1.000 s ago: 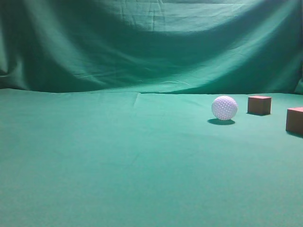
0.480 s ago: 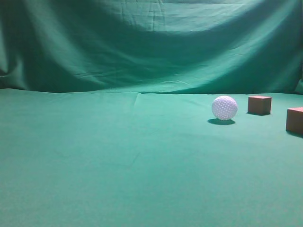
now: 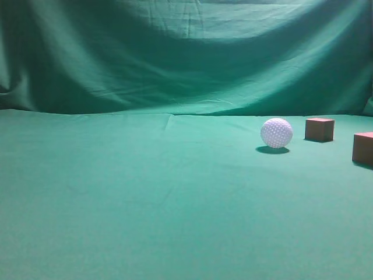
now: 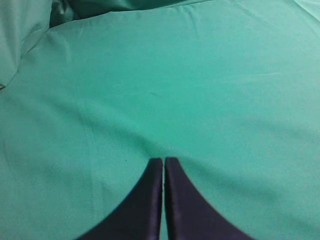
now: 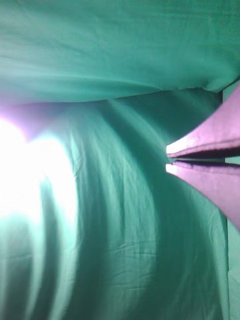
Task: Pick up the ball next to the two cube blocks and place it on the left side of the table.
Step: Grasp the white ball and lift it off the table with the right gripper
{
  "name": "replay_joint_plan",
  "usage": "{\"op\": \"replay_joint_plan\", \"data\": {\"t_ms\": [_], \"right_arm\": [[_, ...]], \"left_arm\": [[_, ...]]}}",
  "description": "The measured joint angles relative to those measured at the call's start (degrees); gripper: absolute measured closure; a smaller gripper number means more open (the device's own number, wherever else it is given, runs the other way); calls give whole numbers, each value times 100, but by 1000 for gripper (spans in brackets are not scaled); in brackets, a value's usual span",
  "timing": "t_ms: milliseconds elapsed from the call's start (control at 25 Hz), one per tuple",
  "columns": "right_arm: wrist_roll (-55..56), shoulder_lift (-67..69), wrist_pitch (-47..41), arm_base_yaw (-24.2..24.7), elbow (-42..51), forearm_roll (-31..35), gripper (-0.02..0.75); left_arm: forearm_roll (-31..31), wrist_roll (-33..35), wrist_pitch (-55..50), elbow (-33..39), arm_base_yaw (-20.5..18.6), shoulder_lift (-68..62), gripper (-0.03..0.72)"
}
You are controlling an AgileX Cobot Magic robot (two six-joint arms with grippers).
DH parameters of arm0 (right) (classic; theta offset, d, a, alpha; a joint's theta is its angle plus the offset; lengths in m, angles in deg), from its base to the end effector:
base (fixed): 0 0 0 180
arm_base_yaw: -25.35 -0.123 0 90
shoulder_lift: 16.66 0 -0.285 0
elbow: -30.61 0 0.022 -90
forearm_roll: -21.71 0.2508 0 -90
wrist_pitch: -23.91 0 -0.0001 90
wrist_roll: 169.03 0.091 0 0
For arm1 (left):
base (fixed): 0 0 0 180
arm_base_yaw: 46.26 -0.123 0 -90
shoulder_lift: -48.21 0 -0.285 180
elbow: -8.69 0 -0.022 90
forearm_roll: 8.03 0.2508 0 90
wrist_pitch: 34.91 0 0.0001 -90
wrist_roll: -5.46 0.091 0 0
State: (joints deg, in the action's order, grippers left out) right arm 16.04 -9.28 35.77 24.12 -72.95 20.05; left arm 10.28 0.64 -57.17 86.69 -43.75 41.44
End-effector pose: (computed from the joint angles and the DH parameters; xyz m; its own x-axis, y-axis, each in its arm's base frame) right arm 0.0509 0.0016 0.2366 0.3073 0.0667 -0.9493 -0.0457 0.9974 0.0553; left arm 0.0520 0.0086 0.1764 -0.2842 0.2226 -0.9326 -0.0110 0.9719 0.2353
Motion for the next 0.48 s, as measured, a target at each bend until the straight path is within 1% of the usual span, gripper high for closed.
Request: {"op": "replay_joint_plan", "data": {"t_ms": [80,200,280,360,480], "right_arm": [[207,221,-821,0,-580,-183,738],[261,892,-2535,0,-1649,-252,738],[261,1395,-3575,-88,-2256,-266,738],[176,1789,-4222,-353,-2749,-275,738],[-377,2344,-4974,-844,-3235,-170,738]], "left_arm": [[0,0,0,0,0,0,688],[0,0,0,0,0,0,688],[0,0,0,0,0,0,688],[0,0,0,0,0,0,688],[0,0,0,0,0,0,688]]}}
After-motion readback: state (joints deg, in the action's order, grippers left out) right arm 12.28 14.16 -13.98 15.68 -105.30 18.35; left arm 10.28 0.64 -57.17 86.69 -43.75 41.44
